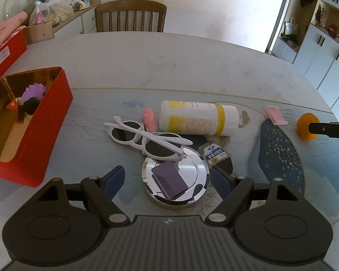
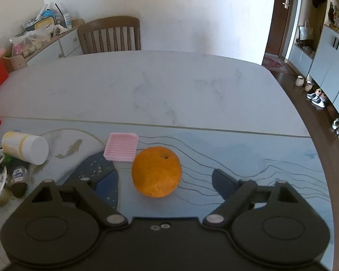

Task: Organize rigid objects
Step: 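Grasp the purple sponge with the left gripper while the right grasps the orange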

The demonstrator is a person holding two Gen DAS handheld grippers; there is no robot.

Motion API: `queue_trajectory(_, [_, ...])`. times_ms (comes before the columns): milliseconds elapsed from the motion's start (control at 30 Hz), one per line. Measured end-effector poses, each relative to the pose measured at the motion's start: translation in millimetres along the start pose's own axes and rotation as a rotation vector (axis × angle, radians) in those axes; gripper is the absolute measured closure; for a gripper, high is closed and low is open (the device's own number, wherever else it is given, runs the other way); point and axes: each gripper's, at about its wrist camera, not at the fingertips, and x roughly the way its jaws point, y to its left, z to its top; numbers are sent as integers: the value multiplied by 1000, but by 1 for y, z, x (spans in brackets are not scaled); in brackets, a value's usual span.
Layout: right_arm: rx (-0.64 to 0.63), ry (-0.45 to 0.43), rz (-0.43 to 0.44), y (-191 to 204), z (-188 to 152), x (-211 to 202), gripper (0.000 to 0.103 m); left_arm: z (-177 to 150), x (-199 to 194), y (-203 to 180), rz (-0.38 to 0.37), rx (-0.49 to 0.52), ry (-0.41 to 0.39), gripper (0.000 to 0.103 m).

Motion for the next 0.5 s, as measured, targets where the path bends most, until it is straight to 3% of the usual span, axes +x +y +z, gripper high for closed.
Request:
queue_trajectory(233, [-15,6,23,1,4,5,26,0,3,-4,-7,-2,11,39])
queue_trajectory(300, [-12,7,30,0,5,7,29,-1,4,-3,-7,-3,15,40])
queue_trajectory(367, [-9,11,35,0,6,9,31,-1,4,-4,-7,-4,17,49])
queue_trajectory(500, [6,24,38,1,7,12,45,-2,4,-4,-4,-4,20,62])
